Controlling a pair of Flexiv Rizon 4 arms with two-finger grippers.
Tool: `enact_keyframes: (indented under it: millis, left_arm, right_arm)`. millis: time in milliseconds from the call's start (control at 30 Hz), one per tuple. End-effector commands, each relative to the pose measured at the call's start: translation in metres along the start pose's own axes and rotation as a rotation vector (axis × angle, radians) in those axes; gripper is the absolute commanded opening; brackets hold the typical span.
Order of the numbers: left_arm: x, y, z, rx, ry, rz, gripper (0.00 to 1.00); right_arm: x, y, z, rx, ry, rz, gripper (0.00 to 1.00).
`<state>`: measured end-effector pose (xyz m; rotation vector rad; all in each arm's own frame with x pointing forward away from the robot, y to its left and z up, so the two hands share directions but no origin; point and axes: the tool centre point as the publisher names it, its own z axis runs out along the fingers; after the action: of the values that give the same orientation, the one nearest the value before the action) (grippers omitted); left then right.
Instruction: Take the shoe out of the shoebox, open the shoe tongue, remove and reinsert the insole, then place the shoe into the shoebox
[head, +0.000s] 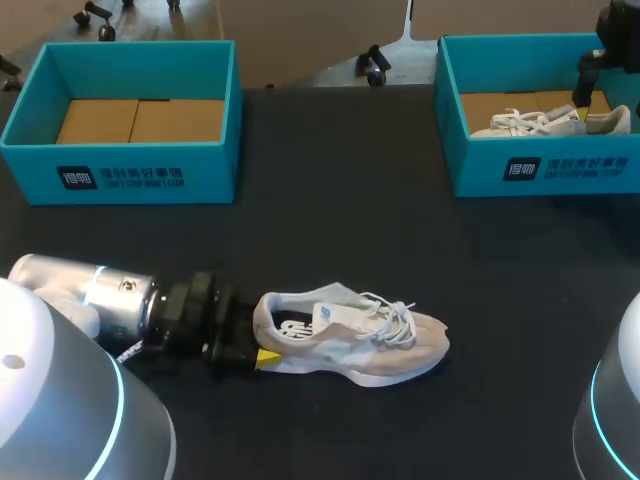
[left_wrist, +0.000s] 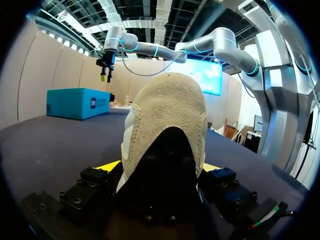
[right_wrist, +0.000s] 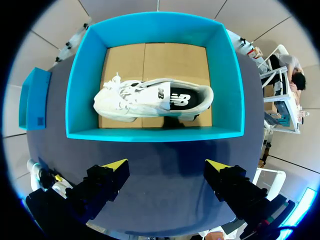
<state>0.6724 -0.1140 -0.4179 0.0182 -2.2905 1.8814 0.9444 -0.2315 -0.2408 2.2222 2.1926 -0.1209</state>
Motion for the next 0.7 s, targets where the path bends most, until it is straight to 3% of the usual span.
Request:
enact_keyframes:
  millis: [33,700]
  left_arm:
    - [0.0016,-0.0004,-0.0004,0.0,-0.003,0.0,0.0]
    - [0.0016,-0.0004,-0.0004,0.0,-0.003,0.0,0.0]
  right_arm:
    - [0.0,-0.0015,-0.0004,-0.002,-0.001,0.0,1.0]
    - [0.0025,-0.0057,-0.006,-0.008,0.003,0.011,1.0]
